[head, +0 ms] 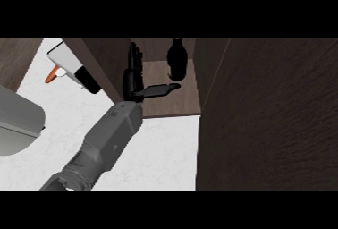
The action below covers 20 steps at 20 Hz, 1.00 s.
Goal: Pick up the wine, place it into the cabinet and close the cabinet
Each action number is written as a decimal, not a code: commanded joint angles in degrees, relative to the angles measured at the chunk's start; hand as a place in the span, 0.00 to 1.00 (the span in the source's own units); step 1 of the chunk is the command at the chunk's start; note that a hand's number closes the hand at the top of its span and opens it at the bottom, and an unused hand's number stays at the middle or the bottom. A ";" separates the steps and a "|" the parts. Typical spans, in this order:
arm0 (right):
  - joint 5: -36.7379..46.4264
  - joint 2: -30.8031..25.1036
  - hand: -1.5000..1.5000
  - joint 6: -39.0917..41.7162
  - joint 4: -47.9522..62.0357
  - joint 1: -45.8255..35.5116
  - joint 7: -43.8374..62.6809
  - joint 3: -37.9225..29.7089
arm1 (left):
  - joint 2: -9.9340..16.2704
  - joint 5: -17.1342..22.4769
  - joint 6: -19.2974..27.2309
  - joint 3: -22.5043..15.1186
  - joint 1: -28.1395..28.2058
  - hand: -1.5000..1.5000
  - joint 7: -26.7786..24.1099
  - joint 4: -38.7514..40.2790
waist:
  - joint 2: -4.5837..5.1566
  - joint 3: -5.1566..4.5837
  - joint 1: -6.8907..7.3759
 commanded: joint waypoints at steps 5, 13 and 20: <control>-0.13 -0.93 0.00 -0.03 -1.33 0.85 -0.22 -1.68 | 0.01 8.45 10.79 -18.58 14.53 0.00 2.43 -21.78 | -0.22 0.02 2.60; -1.99 -2.04 0.00 -0.57 -4.22 2.28 -0.02 -4.36 | 0.01 4.81 25.69 -29.54 25.76 0.00 3.16 -42.17 | -0.28 0.04 3.72; 1.79 -0.15 0.00 -1.75 -7.32 4.53 1.13 0.45 | 1.80 -0.79 29.38 -34.81 36.76 0.00 6.87 -59.35 | -0.39 0.03 4.13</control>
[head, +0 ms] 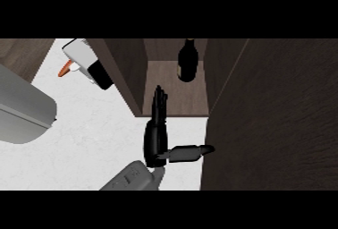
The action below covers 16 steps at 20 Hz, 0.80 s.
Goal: Pick up the wine, place it into the cabinet and close the cabinet
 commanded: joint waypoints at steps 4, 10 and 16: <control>-3.92 -1.48 0.00 0.49 -4.96 -0.07 2.16 -2.84 | 4.07 -5.04 8.12 -2.90 7.75 0.00 6.09 -17.81 | 0.08 0.01 0.15; -0.37 1.27 0.00 0.83 -3.72 3.06 -1.04 0.92 | 6.20 -10.94 13.06 -7.27 15.10 0.00 8.57 -27.49 | 0.13 0.02 0.08; -10.48 -2.56 0.00 2.85 -6.75 2.04 6.11 -3.07 | 11.69 -12.32 8.92 -9.29 22.20 0.00 7.30 -34.86 | 0.08 0.01 -0.08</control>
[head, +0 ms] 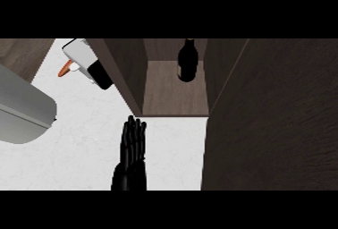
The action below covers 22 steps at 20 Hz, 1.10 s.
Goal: Pick up the wine, place it into the cabinet and close the cabinet
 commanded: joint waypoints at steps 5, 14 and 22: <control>-5.90 0.79 1.00 2.57 -3.92 1.78 3.89 4.33 | 7.47 -1.46 -4.75 -3.07 7.52 0.00 -0.17 -7.83 | 0.09 -0.03 0.03; -9.13 -0.51 1.00 9.77 -6.87 10.37 0.03 5.06 | 19.77 1.03 -13.04 3.33 16.60 0.00 -3.02 -17.56 | 0.04 -0.02 -0.13; -9.83 2.95 1.00 7.44 -8.61 16.41 5.21 15.34 | 26.14 6.64 -18.62 13.00 21.34 0.00 -3.29 -22.94 | -0.07 -0.03 -0.16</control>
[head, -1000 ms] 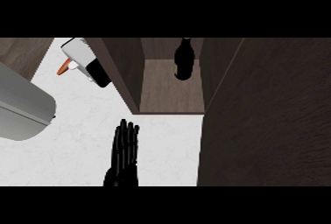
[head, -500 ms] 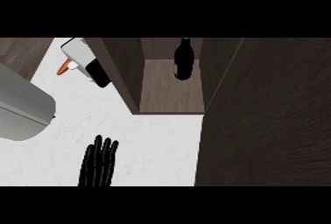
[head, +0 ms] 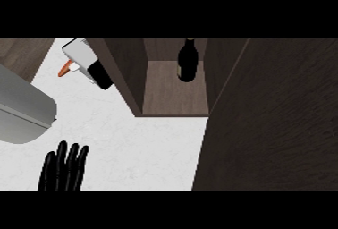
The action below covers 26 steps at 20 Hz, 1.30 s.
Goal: Pick up the wine, place it into the cabinet and close the cabinet
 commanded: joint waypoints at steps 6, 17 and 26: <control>-3.50 -1.37 1.00 4.11 -10.78 4.28 2.85 11.13 | 7.41 7.06 -7.03 12.53 8.29 0.00 -1.84 -4.56 | -0.27 -0.03 0.41; 10.04 4.53 1.00 -6.73 -9.86 0.67 7.53 34.13 | 11.47 13.07 -17.51 24.09 15.05 0.00 -2.46 -3.26 | -0.43 -0.14 0.00; 20.40 4.51 1.00 -21.69 -1.58 -9.90 2.29 42.74 | 13.49 17.53 -25.12 30.91 14.78 0.00 -0.53 0.31 | -0.24 -0.19 0.37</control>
